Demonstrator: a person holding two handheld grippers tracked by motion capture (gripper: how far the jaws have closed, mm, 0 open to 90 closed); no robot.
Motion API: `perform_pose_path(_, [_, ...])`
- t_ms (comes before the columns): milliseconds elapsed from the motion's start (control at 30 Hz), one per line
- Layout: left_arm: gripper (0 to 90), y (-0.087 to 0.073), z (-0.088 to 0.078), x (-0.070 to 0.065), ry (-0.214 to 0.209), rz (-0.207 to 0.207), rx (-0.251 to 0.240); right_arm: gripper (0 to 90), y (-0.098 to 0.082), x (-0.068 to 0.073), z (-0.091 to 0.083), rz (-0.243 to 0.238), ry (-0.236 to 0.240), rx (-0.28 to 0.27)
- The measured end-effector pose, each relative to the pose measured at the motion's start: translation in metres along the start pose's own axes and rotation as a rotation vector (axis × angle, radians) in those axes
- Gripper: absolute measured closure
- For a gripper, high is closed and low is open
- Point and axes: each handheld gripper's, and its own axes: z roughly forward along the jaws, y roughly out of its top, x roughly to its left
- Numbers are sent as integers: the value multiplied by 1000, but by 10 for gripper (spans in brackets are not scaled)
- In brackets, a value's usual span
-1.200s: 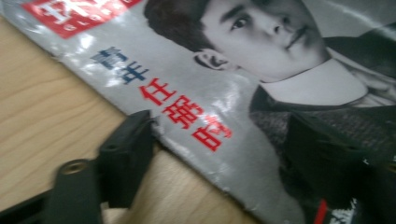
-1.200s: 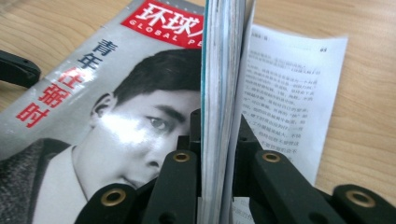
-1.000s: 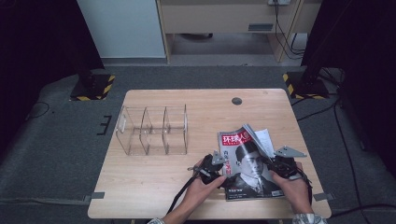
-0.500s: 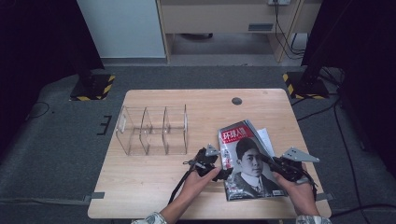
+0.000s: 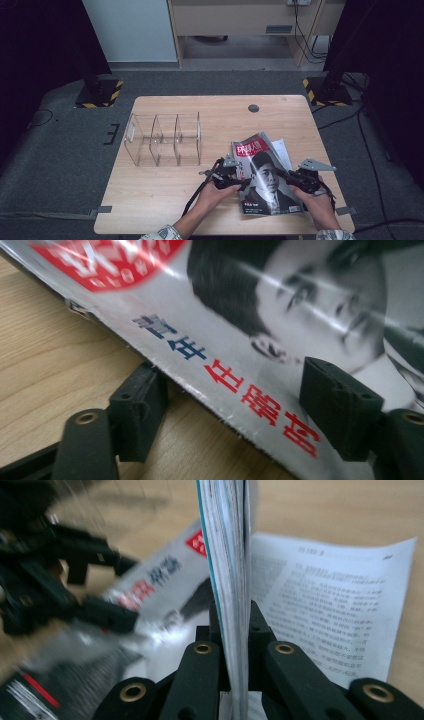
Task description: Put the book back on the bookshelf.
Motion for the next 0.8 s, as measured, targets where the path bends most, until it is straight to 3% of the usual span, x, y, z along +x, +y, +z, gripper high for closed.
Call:
perform_pose_path(133, [356,0,-1,-2,29,24,8,856,-1,3,2,-14,-20,38])
perform_pose_path(167, [378,-1,-1,-2,31,36,9,809,-3,2,4,-38,-52,61])
perform_pose_path(200, [378,-1,-1,-2,33,40,9,809,-3,2,4,-38,-52,61])
perform_pose_path(267, [426,-3,-2,-1,42,34,-8,641,-5,0,6,-43,-76,92])
perform_pose_path(333, [446,-4,-3,-2,47,43,-8,464,-6,-1,9,-58,-145,147])
perform_pose_path(367, [463,-5,-3,-3,50,41,-10,291,-8,-2,11,-66,-200,161])
perform_pose_path(400, [470,-5,-4,-4,57,43,-12,241,-9,-3,11,-56,-225,167])
perform_pose_path(500, [492,-6,-4,-5,56,42,-13,179,-10,-5,12,-30,-256,172])
perform_pose_path(633, [533,-4,-4,-3,32,23,-9,177,-12,-8,16,-24,-273,194])
perform_pose_path(800, [471,3,-2,0,11,11,-11,174,-16,-9,19,-7,-269,181])
